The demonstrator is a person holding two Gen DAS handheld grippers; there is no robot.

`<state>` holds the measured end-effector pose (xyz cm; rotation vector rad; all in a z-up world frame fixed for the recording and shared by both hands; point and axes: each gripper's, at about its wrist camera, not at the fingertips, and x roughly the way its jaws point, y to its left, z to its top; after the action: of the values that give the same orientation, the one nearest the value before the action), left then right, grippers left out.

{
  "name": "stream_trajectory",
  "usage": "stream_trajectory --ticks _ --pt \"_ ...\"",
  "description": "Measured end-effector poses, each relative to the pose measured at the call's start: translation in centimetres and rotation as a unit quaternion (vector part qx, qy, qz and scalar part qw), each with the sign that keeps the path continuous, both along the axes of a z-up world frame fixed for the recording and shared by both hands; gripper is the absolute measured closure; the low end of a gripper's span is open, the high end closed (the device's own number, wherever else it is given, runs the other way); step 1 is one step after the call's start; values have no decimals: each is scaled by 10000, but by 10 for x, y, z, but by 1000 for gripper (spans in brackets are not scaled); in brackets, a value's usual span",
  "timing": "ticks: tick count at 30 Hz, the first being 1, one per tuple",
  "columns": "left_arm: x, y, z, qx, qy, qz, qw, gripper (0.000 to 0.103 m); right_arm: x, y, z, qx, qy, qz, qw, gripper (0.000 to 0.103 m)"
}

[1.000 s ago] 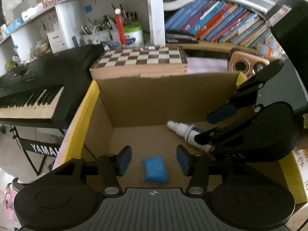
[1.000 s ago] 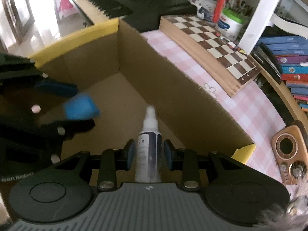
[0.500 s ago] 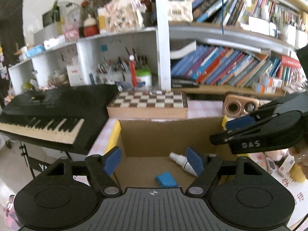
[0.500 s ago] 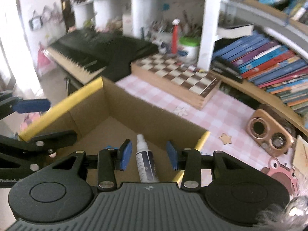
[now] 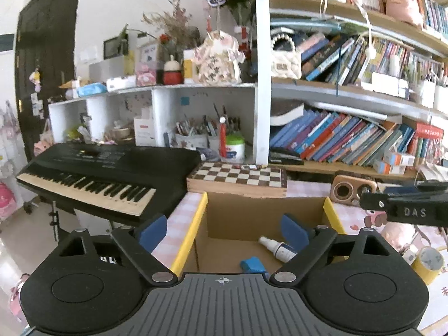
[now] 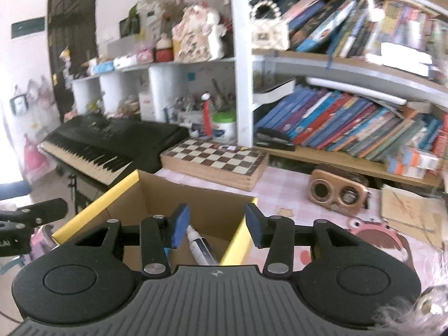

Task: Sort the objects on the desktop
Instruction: 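Raise both open tools out of the yellow box and withdraw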

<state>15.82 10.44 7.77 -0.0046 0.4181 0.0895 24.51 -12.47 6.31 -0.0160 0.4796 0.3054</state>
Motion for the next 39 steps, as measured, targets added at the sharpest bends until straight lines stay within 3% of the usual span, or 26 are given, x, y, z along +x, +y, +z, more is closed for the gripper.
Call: stream_trajectory --ticks 12,20,30,39 --pt "-64 1 -2 -97 -38 69 9999 10 -90 -8 -3 159 -295 -437 9985 55" --pt "-102 -4 -18 -105 192 -43 9998 9 -138 -4 -23 202 -66 -526 9984 46" --pt "-143 -6 -37 -247 407 78 9988 9 -187 6 -50 40 179 -583 9981 45" --pt "-167 -9 -52 -274 596 54 9978 9 -221 19 -67 -265 375 -280 9986 38"
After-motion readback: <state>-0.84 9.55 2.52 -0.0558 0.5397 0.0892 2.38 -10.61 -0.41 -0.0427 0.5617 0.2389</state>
